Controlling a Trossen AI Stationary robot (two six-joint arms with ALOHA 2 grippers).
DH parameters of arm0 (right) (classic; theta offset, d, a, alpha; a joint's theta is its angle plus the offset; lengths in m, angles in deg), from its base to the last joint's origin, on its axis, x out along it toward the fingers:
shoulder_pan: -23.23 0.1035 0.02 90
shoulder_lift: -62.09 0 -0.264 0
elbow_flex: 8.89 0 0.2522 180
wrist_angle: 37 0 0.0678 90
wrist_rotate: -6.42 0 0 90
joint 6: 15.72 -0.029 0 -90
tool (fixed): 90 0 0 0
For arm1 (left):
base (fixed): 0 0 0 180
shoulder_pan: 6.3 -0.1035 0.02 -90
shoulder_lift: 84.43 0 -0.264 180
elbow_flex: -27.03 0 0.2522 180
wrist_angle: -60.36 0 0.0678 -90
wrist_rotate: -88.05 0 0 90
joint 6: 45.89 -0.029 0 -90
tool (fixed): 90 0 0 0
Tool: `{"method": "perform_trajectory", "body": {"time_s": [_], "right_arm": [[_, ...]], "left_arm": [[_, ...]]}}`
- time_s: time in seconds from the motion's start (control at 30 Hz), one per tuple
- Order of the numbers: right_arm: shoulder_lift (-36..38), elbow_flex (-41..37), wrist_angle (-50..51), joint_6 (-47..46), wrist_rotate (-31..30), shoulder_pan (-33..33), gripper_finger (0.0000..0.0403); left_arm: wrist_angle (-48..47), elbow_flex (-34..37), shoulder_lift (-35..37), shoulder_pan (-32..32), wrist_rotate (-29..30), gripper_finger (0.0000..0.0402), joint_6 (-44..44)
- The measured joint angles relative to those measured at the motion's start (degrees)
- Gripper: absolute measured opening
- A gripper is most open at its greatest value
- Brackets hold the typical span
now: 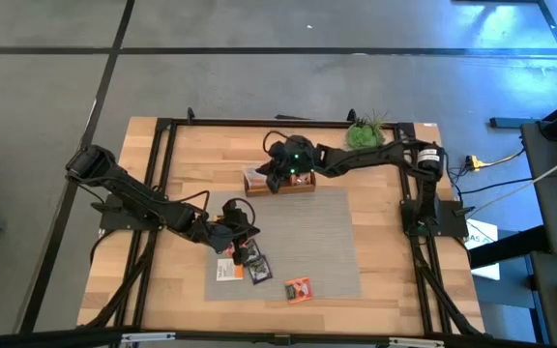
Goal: Pick & Place Tea
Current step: Put the white tea bag into the left section of the wooden organizer
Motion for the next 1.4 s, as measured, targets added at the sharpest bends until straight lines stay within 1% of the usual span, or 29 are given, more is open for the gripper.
{"method": "perform_trajectory", "body": {"time_s": [0.27,0.47,0.6,0.63,0.77,0.87,1.0,1.3,1.4], "right_arm": [[-0.96,0.02,-0.21,4.62,-5.13,1.18,0.0004],[-1.71,0.04,-0.02,4.93,-5.50,2.72,0.0004],[-2.35,0.04,-0.47,7.87,-5.83,4.11,0.0004],[-2.35,0.04,-0.58,9.31,-6.53,4.52,0.0004],[-2.41,0.04,-0.65,13.90,-13.46,5.91,0.0004],[-2.41,0.04,-0.67,15.23,-16.00,6.35,0.0012],[-2.41,0.04,-0.88,15.13,-16.12,6.48,0.0023],[-2.41,0.04,0.20,15.25,-16.12,6.41,0.0027],[-2.41,0.04,0.20,15.24,-15.96,5.98,0.0036]], "left_arm": [[-0.09,-0.03,0.00,0.04,-0.07,0.0012,0.31],[-0.16,-0.03,0.00,0.04,-0.09,0.0013,0.47],[-0.44,-0.05,0.00,0.04,-0.09,0.0012,0.48],[-0.44,-0.05,0.00,0.04,-0.11,0.0011,0.46],[-0.44,-0.05,0.00,0.04,-0.10,0.0011,0.46],[-0.44,-0.05,0.00,0.04,-0.09,0.0013,0.46],[-0.44,-0.05,0.00,0.04,-0.09,0.0011,0.46],[-0.44,-0.05,0.00,0.04,-0.09,0.0012,0.02],[-0.44,-0.05,0.00,0.04,-0.09,0.0010,0.02]]}}
